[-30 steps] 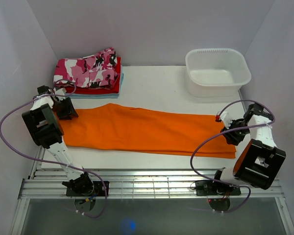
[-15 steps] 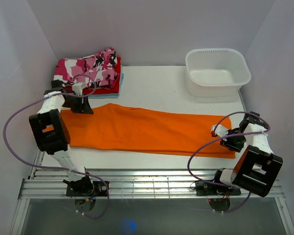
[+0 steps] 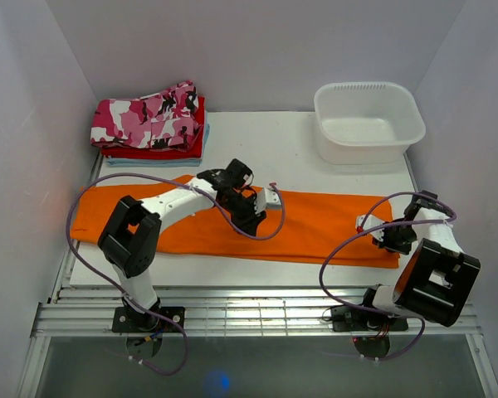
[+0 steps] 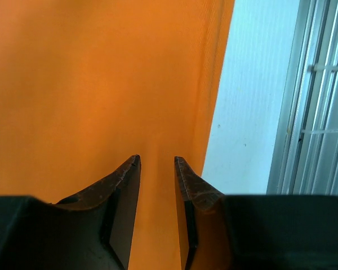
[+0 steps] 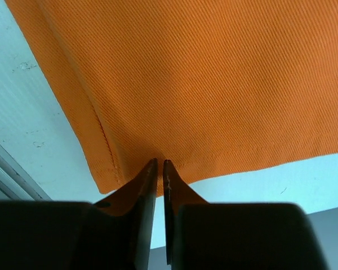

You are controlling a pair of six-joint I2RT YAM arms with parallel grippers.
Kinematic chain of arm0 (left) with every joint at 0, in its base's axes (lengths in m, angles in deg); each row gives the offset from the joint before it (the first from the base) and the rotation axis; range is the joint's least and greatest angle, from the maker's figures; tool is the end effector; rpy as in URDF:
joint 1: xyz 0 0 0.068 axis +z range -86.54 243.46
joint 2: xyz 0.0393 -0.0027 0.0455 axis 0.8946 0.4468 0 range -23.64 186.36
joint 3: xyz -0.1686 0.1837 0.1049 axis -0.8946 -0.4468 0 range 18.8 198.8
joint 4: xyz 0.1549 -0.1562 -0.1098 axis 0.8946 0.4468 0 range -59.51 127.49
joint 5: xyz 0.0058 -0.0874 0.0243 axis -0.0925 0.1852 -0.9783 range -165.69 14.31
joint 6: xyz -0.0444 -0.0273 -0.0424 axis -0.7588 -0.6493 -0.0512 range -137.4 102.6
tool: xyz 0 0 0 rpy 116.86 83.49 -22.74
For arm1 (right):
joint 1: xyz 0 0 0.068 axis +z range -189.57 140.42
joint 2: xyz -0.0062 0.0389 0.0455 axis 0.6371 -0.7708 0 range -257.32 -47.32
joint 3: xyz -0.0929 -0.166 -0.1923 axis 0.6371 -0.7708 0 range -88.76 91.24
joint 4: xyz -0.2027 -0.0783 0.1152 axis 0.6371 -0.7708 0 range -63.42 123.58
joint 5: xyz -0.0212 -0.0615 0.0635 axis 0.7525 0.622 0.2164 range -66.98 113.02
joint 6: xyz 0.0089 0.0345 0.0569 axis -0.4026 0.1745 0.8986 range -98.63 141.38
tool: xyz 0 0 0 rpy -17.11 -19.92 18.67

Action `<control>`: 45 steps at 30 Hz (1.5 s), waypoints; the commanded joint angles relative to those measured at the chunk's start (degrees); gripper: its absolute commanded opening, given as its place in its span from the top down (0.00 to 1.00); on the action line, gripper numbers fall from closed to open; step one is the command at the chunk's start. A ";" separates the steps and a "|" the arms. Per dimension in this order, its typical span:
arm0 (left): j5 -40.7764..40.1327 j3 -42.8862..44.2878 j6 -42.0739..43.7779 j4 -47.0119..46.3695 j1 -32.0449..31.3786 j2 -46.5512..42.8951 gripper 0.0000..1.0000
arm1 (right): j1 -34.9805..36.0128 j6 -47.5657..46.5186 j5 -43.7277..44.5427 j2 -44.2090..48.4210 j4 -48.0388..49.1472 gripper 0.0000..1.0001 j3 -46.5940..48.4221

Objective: Fold and stack the trousers
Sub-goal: Fold the trousers

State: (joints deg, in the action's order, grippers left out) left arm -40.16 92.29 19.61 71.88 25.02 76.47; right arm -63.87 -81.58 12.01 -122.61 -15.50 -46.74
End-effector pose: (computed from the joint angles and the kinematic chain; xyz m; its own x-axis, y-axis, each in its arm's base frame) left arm 0.2477 -0.2362 0.2133 -0.1728 0.7626 -0.6233 0.9773 0.0539 -0.2049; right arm 0.1813 -0.0706 0.1659 -0.1684 -0.9735 -0.1546 -0.9657 0.1944 -0.1721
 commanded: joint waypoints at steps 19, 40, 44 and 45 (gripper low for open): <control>-5.29 -9.86 3.59 -6.23 -8.06 -1.33 0.59 | -2.95 -3.83 -0.95 1.19 -4.97 0.59 2.54; -6.88 -6.79 -0.45 -9.31 -5.70 4.91 0.99 | -2.78 2.94 -3.06 -6.62 11.91 0.92 1.56; -6.61 -4.59 -0.80 -9.48 -3.14 6.49 1.00 | -2.69 3.03 -3.50 -8.38 8.31 0.92 5.96; -6.53 -4.33 -0.72 -9.39 -2.79 6.58 1.00 | -2.69 2.85 -3.50 -8.47 7.43 0.92 6.66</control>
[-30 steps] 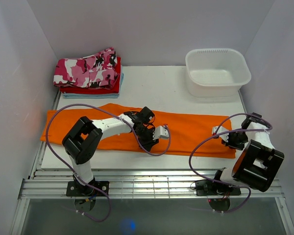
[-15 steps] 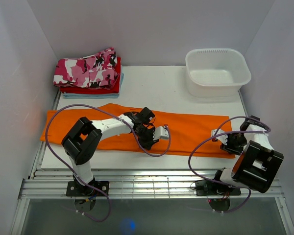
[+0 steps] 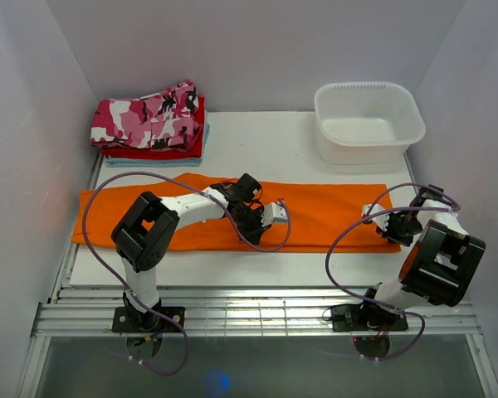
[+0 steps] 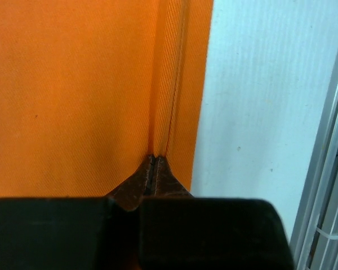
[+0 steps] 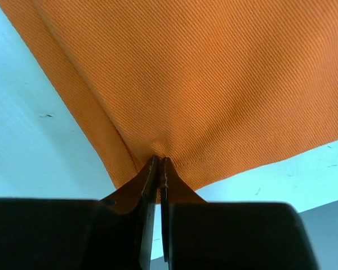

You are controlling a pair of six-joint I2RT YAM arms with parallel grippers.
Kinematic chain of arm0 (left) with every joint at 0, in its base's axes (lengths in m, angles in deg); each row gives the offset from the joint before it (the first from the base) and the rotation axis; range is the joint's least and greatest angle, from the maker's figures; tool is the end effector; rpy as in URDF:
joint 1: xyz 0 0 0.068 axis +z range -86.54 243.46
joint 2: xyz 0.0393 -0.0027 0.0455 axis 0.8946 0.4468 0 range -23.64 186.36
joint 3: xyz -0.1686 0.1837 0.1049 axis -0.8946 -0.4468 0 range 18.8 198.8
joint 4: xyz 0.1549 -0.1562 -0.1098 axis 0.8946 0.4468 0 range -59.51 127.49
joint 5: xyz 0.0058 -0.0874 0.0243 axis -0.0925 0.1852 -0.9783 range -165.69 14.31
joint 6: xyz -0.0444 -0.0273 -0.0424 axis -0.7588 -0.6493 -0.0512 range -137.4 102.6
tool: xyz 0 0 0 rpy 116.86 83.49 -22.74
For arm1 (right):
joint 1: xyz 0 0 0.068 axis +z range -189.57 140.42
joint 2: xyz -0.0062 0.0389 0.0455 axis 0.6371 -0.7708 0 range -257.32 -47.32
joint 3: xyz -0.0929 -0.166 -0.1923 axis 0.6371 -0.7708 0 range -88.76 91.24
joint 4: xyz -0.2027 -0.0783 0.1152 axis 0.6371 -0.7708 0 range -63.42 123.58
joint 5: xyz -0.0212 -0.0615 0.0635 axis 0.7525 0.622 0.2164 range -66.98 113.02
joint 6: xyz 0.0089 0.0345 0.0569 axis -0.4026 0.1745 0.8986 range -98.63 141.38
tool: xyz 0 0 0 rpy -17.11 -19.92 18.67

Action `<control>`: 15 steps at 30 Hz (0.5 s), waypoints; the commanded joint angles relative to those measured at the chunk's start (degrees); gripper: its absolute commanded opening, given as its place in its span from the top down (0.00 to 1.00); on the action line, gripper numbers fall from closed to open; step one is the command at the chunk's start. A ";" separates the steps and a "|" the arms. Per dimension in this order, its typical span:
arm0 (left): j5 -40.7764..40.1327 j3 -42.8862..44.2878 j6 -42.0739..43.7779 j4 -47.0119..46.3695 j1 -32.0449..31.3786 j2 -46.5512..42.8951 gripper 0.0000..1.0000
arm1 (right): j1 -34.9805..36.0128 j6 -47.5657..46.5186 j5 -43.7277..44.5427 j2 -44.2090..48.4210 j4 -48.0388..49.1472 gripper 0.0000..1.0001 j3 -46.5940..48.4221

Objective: Fold and stack the trousers
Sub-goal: Fold the trousers

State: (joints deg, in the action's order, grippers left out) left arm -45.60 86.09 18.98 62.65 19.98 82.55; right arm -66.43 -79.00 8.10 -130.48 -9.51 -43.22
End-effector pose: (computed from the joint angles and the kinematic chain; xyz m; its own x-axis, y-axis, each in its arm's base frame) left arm 0.2336 -0.2584 0.1542 -0.1294 0.8300 -0.5426 0.9815 0.0292 -0.1893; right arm 0.2085 -0.0901 0.1572 -0.2343 -0.9467 -0.2209 -0.9380 0.2798 -0.2045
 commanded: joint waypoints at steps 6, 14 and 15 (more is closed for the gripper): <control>-0.29 2.76 1.06 1.06 3.76 0.25 1.00 | -0.13 -1.48 1.29 0.10 -1.38 0.62 5.53; -0.64 2.59 0.97 1.59 3.93 -0.02 1.00 | -0.13 -3.24 2.27 -3.24 -1.03 0.44 7.63; -0.64 2.67 0.97 1.59 3.93 -0.02 1.00 | -0.13 -3.51 1.83 -2.98 -0.94 0.37 7.55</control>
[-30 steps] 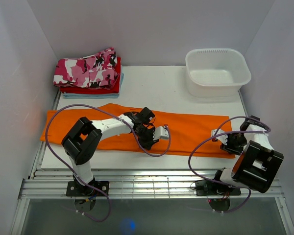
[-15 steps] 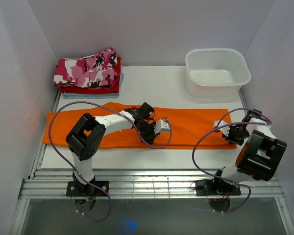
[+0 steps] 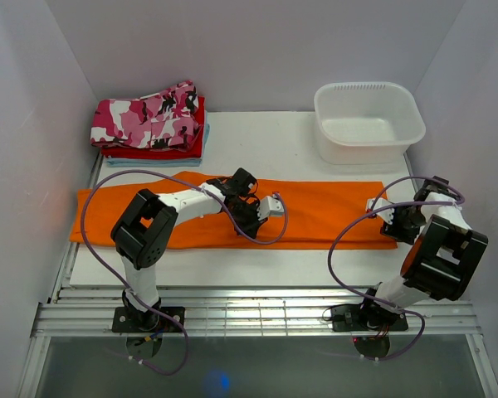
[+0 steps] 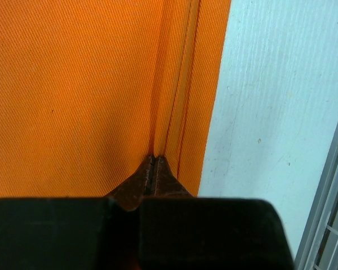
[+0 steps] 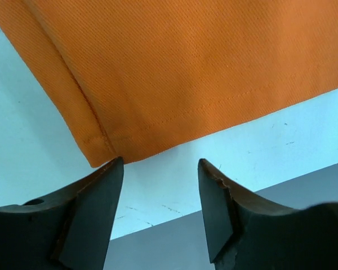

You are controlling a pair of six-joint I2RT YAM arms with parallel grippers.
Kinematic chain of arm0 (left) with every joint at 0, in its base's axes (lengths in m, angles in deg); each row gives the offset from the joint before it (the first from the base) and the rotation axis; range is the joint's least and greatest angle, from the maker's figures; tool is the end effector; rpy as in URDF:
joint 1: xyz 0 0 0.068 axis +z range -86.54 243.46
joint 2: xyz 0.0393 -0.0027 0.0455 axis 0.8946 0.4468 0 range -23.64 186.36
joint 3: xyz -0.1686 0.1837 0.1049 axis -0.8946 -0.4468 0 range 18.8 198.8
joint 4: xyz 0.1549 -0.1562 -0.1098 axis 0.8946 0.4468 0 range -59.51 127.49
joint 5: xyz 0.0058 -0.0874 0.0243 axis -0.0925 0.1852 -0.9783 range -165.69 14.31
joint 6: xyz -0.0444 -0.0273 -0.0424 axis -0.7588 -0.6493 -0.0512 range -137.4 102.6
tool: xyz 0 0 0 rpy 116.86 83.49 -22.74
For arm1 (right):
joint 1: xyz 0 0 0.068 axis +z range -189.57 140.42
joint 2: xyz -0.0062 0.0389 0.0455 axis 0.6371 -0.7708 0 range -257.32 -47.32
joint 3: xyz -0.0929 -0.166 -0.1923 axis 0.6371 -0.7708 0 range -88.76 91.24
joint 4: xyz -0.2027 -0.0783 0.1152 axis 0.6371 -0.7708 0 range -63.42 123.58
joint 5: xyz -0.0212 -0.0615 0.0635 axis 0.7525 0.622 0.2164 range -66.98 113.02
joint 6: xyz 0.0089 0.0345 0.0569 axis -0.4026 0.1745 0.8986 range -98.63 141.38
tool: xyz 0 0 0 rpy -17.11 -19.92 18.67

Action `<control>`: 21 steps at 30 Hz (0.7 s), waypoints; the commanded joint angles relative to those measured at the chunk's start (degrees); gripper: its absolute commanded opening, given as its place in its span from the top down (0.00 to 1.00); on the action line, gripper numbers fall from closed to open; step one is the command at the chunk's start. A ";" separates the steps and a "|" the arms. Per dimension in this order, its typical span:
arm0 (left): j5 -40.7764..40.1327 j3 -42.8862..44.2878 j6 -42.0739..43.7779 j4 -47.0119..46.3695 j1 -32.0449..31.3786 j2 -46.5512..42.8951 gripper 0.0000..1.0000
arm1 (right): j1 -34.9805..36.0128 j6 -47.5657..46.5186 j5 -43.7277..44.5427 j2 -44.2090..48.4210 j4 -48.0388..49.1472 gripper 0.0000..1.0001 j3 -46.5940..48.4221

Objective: Fold and stack the trousers
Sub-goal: Fold the trousers

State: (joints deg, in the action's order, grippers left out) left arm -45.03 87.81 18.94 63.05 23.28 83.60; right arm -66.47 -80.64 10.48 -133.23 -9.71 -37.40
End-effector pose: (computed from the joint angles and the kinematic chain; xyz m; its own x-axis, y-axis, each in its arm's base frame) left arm 0.2525 -0.2488 0.1558 -0.1763 0.8161 -0.5504 0.9779 0.0811 -0.1929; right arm 0.2283 -0.1027 0.1709 -0.2105 -0.9638 -0.1638 -0.9362 0.2469 -0.2501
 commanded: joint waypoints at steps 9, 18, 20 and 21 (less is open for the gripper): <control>-1.30 2.79 0.75 2.16 0.72 -0.45 0.98 | -0.09 -5.91 -2.32 -0.31 -2.42 0.51 0.33; -0.68 5.43 -1.01 4.71 0.81 -2.73 0.81 | 0.00 -6.35 -4.60 -1.46 -5.40 0.92 2.96; -0.51 5.52 -1.18 5.50 0.81 -3.88 0.79 | 0.00 -5.91 -4.86 -1.02 -6.63 0.92 4.45; -0.42 5.34 -1.18 5.59 0.81 -4.14 0.79 | 0.00 -5.56 -5.13 -0.75 -7.07 0.92 4.89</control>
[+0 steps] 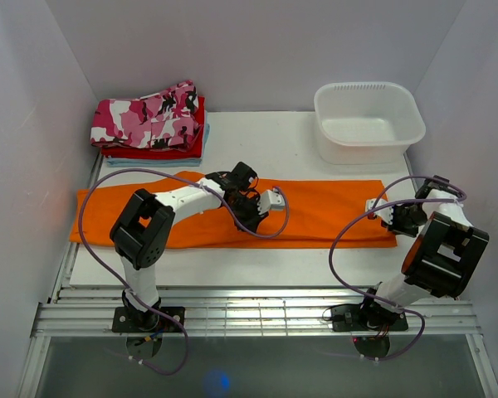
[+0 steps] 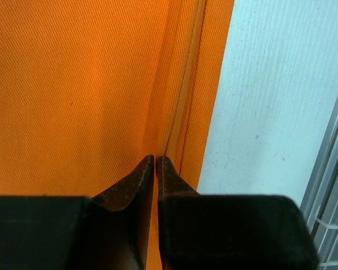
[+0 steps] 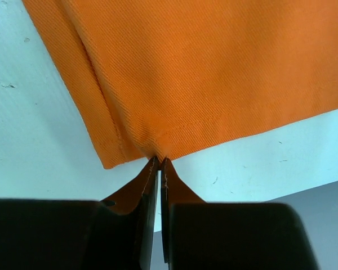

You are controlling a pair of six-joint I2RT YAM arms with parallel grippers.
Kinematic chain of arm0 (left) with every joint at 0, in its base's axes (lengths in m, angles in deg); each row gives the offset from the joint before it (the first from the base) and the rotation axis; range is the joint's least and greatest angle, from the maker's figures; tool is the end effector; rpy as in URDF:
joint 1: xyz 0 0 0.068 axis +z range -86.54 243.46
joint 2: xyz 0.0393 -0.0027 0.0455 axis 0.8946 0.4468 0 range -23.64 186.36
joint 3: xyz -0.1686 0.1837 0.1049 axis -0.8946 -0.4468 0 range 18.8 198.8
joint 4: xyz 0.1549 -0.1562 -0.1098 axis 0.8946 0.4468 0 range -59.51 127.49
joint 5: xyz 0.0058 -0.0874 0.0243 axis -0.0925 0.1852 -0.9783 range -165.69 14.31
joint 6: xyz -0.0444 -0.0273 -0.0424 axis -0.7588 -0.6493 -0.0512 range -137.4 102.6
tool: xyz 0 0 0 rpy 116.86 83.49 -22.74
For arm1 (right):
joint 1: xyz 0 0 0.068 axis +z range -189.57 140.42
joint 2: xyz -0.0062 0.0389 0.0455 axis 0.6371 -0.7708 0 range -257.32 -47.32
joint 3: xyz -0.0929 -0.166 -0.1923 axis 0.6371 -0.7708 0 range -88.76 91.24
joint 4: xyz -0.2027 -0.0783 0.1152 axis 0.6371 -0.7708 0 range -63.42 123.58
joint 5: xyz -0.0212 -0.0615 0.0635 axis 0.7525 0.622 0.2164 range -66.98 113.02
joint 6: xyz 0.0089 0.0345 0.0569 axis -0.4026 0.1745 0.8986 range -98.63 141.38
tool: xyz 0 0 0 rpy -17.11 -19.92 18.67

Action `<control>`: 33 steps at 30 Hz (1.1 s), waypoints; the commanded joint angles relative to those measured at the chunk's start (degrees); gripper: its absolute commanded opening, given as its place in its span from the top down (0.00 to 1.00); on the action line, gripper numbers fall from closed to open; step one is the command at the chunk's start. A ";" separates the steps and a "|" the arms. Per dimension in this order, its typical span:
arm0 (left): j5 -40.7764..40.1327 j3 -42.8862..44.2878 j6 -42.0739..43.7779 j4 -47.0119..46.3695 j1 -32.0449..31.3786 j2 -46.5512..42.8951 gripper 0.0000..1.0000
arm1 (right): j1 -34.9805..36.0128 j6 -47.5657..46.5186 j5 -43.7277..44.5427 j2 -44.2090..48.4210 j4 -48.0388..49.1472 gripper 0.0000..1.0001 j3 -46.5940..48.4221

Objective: Fold and stack the trousers
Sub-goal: Fold the trousers

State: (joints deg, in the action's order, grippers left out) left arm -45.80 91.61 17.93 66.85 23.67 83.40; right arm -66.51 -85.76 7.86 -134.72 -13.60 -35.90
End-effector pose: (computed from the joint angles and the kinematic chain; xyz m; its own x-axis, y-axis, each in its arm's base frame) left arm 0.2589 -0.2503 0.1712 -0.1968 0.8164 -0.5429 0.9756 0.1079 -0.1913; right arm 0.2278 -0.1000 0.1704 -0.1258 -0.9707 -0.2049 -0.9620 0.1698 -0.2138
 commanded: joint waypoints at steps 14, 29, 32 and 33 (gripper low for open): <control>0.87 -2.68 2.11 1.79 -0.20 -2.28 0.71 | 0.04 -0.09 -2.51 1.35 -5.64 0.92 5.50; -0.36 -3.39 1.41 0.38 -0.29 -3.94 1.00 | 0.04 1.05 -3.74 1.70 -7.66 0.92 9.45; -0.71 -1.72 0.35 1.34 0.15 -5.44 1.00 | -0.04 1.23 -3.74 1.88 -9.85 0.92 11.82; -0.62 -1.10 0.18 1.96 0.33 -6.49 1.00 | -0.04 0.96 -3.74 2.57 -10.21 0.92 12.09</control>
State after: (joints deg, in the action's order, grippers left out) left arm -46.50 88.38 18.72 68.05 23.63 82.31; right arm -66.45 -84.64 5.11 -134.58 -20.77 -27.00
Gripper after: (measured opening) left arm 0.027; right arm 0.083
